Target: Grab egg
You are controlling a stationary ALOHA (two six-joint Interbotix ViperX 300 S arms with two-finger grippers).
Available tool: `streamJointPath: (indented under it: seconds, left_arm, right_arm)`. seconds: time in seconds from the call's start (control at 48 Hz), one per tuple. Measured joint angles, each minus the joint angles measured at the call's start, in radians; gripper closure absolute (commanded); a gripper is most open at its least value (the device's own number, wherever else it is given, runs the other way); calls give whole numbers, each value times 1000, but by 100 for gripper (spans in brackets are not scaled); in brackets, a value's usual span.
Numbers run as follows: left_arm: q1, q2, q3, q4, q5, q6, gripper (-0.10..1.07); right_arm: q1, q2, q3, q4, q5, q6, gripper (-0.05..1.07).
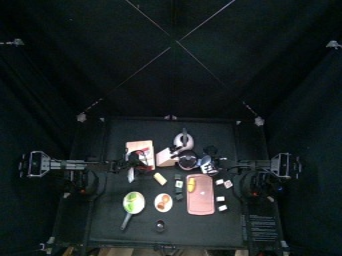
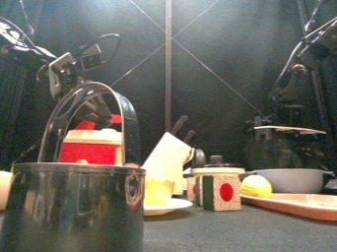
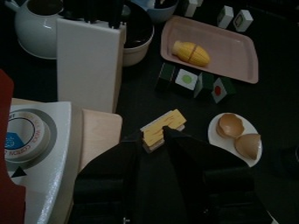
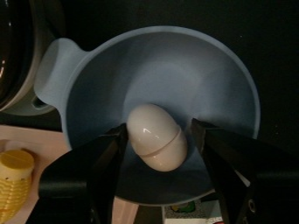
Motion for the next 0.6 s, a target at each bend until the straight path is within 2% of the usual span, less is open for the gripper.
streamJointPath:
  seconds: [0.146, 0.25, 0.604]
  left_arm:
    - [0, 0, 0, 0, 0, 2, 28]
    - [0, 0, 0, 0, 0, 2, 28]
    - [-2, -66, 29, 0, 0, 2, 28]
  right_arm:
    - [0, 0, -2, 0, 0, 0, 34]
    - [0, -2, -6, 2, 5, 0, 34]
    - [8, -120, -35, 8, 44, 5, 34]
